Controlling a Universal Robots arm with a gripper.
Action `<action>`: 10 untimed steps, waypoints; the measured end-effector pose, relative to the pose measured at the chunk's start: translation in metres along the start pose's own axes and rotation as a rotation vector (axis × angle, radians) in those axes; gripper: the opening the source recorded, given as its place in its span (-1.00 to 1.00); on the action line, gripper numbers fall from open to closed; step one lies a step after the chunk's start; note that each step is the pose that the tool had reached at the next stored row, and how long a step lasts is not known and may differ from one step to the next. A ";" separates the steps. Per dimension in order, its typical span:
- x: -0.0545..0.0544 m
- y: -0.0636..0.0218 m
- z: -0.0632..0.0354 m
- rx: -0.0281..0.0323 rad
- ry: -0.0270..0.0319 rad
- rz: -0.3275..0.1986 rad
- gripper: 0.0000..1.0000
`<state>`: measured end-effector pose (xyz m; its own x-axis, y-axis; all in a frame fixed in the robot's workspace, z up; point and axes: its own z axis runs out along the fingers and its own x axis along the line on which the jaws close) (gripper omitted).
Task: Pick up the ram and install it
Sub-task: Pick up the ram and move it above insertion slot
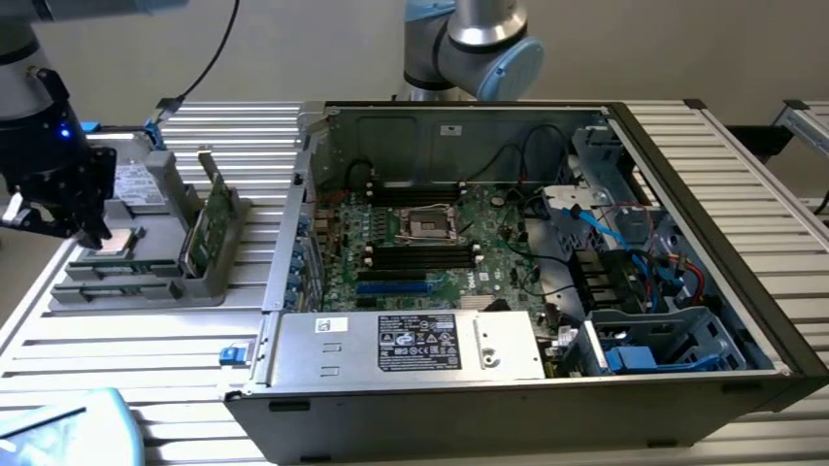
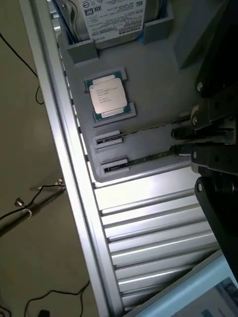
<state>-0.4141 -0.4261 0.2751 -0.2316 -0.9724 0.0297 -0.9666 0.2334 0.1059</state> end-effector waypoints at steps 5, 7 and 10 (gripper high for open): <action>0.000 -0.0004 0.0040 0.0026 0.0091 -0.091 -0.26; 0.000 -0.0006 0.0055 0.0037 0.0128 -0.126 -0.26; 0.000 -0.0009 0.0079 0.0052 0.0187 -0.181 -0.26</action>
<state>-0.4141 -0.4261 0.2672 -0.0517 -0.9982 0.0291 -0.9929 0.0545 0.1060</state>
